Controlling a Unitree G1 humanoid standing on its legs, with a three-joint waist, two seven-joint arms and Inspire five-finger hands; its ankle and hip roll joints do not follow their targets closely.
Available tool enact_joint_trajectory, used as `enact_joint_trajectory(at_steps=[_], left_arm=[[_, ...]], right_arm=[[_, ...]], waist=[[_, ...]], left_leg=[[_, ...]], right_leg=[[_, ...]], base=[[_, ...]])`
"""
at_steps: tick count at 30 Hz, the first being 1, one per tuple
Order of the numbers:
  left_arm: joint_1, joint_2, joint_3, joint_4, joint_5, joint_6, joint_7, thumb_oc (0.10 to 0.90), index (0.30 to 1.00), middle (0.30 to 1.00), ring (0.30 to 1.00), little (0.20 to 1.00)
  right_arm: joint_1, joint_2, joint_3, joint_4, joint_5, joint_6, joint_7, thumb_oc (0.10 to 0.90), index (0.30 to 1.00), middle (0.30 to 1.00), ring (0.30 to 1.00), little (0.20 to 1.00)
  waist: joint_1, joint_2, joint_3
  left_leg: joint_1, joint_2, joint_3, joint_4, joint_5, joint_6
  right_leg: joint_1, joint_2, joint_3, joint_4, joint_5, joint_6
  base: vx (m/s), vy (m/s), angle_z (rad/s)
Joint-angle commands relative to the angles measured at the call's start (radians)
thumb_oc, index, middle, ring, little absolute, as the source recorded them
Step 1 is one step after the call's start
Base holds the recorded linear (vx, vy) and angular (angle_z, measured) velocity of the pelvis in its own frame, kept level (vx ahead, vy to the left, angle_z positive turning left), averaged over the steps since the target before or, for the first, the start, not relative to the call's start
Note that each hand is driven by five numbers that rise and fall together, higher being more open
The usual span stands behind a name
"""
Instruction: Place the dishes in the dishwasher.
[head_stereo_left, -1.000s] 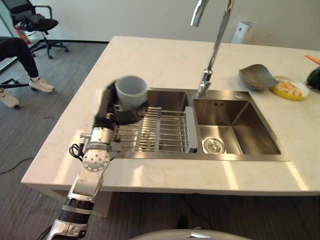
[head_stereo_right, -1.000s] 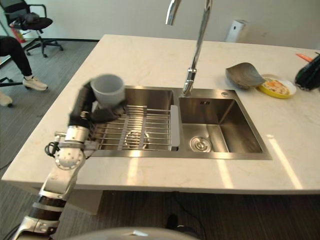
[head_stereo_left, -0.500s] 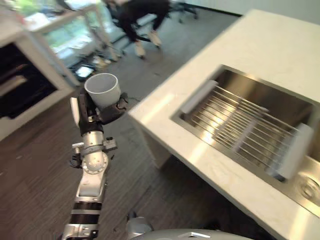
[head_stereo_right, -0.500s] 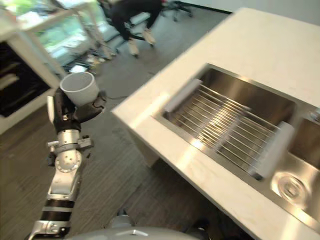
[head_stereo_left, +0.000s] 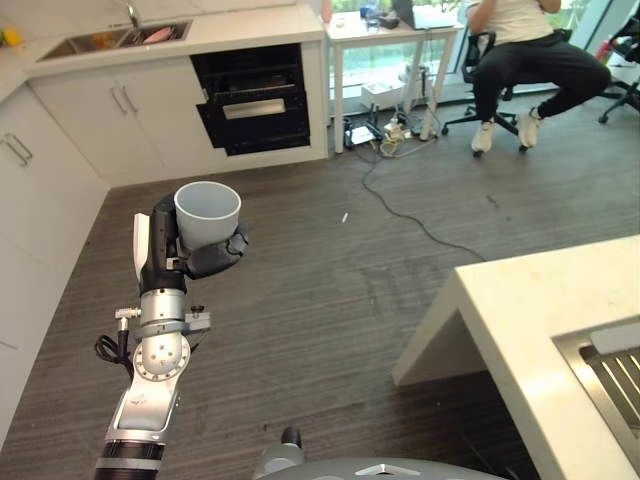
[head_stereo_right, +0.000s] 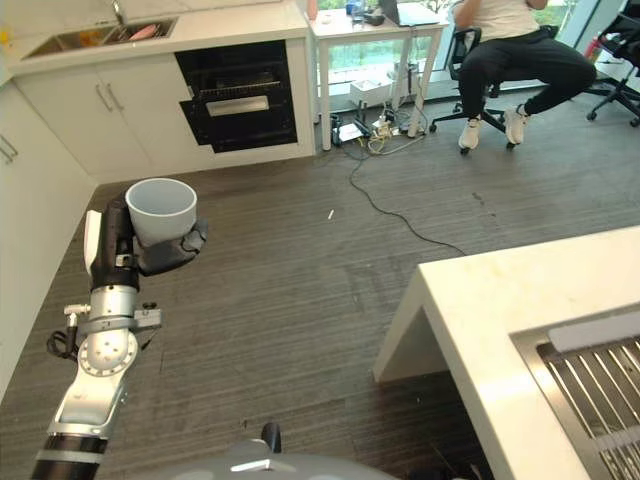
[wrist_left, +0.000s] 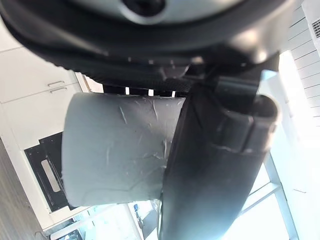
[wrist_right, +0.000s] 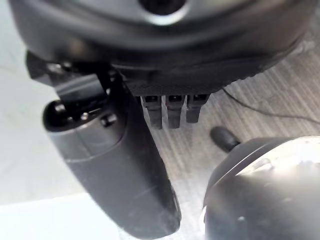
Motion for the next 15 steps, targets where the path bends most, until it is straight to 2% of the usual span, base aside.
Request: enact_joint_trajectory(at_steps=[1, 2, 3, 4, 5, 6, 8, 10, 12, 15], left_arm=[[-0.109, 0.086, 0.007, -0.133, 0.013, -0.096, 0.021, 0.4, 0.3, 0.3, 0.3, 0.3], [-0.138, 0.094, -0.025, -0.115, 0.006, -0.1, 0.014, 0.4, 0.3, 0.3, 0.3, 0.3], [-0.166, 0.1, -0.058, -0.101, 0.0, -0.099, 0.0, 0.4, 0.3, 0.3, 0.3, 0.3], [-0.188, 0.098, -0.082, -0.091, -0.008, -0.098, -0.013, 0.4, 0.3, 0.3, 0.3, 0.3], [-0.235, 0.087, -0.127, -0.065, -0.016, -0.092, -0.037, 0.4, 0.3, 0.3, 0.3, 0.3], [-0.237, 0.087, -0.13, -0.064, -0.016, -0.092, -0.037, 0.4, 0.3, 0.3, 0.3, 0.3], [-0.264, 0.074, -0.167, -0.034, -0.026, -0.084, -0.061, 0.4, 0.3, 0.3, 0.3, 0.3], [-0.25, 0.076, -0.162, -0.036, -0.037, -0.086, -0.082, 0.4, 0.3, 0.3, 0.3, 0.3], [-0.193, 0.08, -0.134, -0.046, -0.055, -0.084, -0.099, 0.4, 0.3, 0.3, 0.3, 0.3], [-0.162, 0.086, -0.119, -0.048, -0.046, -0.081, -0.106, 0.4, 0.3, 0.3, 0.3, 0.3]], right_arm=[[-0.099, 0.016, 0.035, -0.055, 0.023, -0.068, -0.013, 0.8, 0.9, 0.9, 0.9, 0.9], [-0.085, 0.016, 0.06, -0.087, 0.029, -0.075, -0.001, 0.8, 0.9, 0.9, 0.9, 0.9], [-0.08, 0.012, 0.079, -0.109, 0.034, -0.079, 0.007, 0.8, 0.9, 0.9, 0.9, 0.9], [-0.074, 0.009, 0.092, -0.122, 0.038, -0.079, 0.018, 0.8, 0.9, 0.9, 0.9, 0.9], [-0.061, 0.011, 0.102, -0.128, 0.045, -0.076, 0.031, 0.8, 0.9, 0.9, 0.9, 0.9], [-0.062, 0.011, 0.101, -0.127, 0.046, -0.076, 0.032, 0.8, 0.9, 0.9, 0.9, 0.9], [-0.057, 0.015, 0.098, -0.102, 0.059, -0.069, 0.042, 0.8, 0.9, 0.9, 0.9, 0.9], [-0.068, 0.02, 0.103, -0.07, 0.06, -0.06, 0.052, 0.8, 0.9, 0.9, 0.9, 0.9], [-0.07, 0.023, 0.126, -0.046, 0.034, -0.051, 0.061, 0.8, 0.9, 0.9, 0.9, 0.9], [-0.065, 0.022, 0.149, -0.068, 0.028, -0.055, 0.083, 0.8, 0.9, 0.9, 0.9, 0.9]], waist=[[-0.028, 0.007, 0.036], [-0.042, 0.01, 0.043], [-0.055, 0.004, 0.053], [-0.062, -0.005, 0.06], [-0.065, -0.021, 0.067], [-0.069, -0.021, 0.069], [-0.069, -0.042, 0.068], [-0.06, -0.054, 0.055], [-0.048, -0.064, 0.023], [-0.038, -0.069, 0.008]], left_leg=[[0.131, 0.023, -0.03, -0.198, -0.012, -0.052], [0.128, 0.012, -0.077, -0.198, -0.007, -0.044], [0.127, -0.013, -0.126, -0.198, -0.01, -0.034], [0.129, -0.038, -0.17, -0.198, -0.015, -0.026], [0.134, -0.071, -0.243, -0.198, -0.016, -0.015], [0.134, -0.072, -0.249, -0.198, -0.017, -0.015], [0.136, -0.092, -0.301, -0.198, -0.021, -0.008], [0.133, -0.096, -0.303, -0.198, -0.014, -0.009], [0.152, -0.083, -0.276, -0.198, -0.03, -0.007], [0.169, -0.073, -0.258, -0.198, -0.037, -0.007]], right_leg=[[-0.15, 0.077, 0.362, -0.08, -0.141, 0.152], [-0.179, 0.148, 0.47, -0.084, -0.211, 0.13], [-0.196, 0.211, 0.548, -0.105, -0.25, 0.115], [-0.206, 0.254, 0.589, -0.126, -0.259, 0.107], [-0.214, 0.293, 0.634, -0.119, -0.261, 0.105], [-0.212, 0.292, 0.628, -0.116, -0.265, 0.105], [-0.179, 0.315, 0.651, -0.147, -0.273, 0.091], [-0.142, 0.307, 0.62, -0.215, -0.234, 0.092], [-0.102, 0.311, 0.612, -0.303, -0.204, 0.098], [-0.095, 0.315, 0.625, -0.306, -0.213, 0.097]], base=[[0.14, 0.149, 1.42], [0.21, 0.211, 1.52], [0.18, 0.159, 1.3], [0.2, 0.091, 1.6], [0.14, 0.025, 1.28], [0.07, -0.035, 1.42], [0.04, -0.086, 1.92], [0.05, -0.083, 2.05], [0.16, -0.048, 0.25], [0.08, -0.007, -0.45]])
